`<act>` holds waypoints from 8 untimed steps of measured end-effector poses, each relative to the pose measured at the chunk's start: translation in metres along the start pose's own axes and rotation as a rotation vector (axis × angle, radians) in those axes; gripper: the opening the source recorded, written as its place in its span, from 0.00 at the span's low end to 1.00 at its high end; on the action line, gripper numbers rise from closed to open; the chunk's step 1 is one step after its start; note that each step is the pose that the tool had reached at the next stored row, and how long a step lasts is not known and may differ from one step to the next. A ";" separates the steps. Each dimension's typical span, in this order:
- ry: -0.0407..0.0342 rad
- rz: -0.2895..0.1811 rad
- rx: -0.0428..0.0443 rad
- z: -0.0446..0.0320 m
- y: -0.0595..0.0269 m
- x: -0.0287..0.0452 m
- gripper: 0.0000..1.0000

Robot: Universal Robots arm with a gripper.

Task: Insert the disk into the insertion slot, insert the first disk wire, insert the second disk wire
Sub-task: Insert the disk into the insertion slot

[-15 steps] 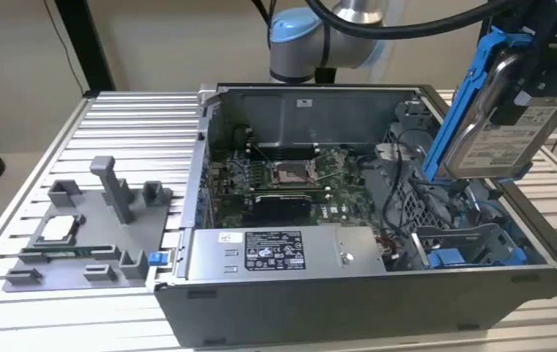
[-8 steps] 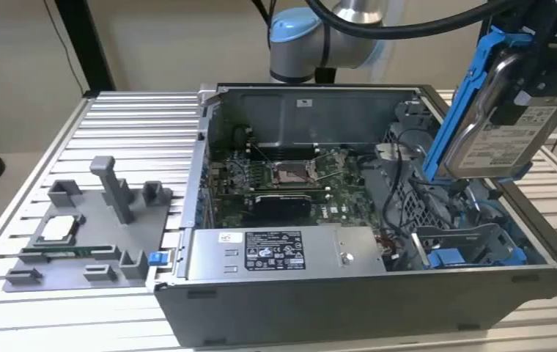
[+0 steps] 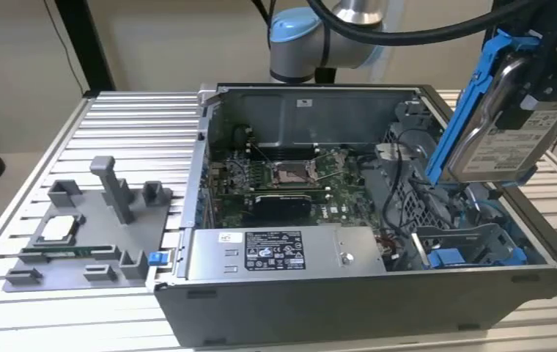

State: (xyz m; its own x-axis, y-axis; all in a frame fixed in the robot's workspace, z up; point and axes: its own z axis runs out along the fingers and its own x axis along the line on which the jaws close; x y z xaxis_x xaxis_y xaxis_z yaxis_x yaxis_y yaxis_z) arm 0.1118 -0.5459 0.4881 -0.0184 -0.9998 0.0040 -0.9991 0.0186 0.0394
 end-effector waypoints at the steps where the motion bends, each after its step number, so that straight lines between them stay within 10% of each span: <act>1: 0.0000 0.000 -0.0001 0.0000 -0.0006 0.0023 0.00; 8: -0.0001 0.002 -0.0001 0.0020 -0.0029 0.0196 0.00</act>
State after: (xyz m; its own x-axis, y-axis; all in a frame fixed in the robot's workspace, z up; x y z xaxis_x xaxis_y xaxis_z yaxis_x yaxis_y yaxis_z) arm 0.1142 -0.5655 0.4860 -0.0207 -0.9998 0.0039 -0.9990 0.0209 0.0395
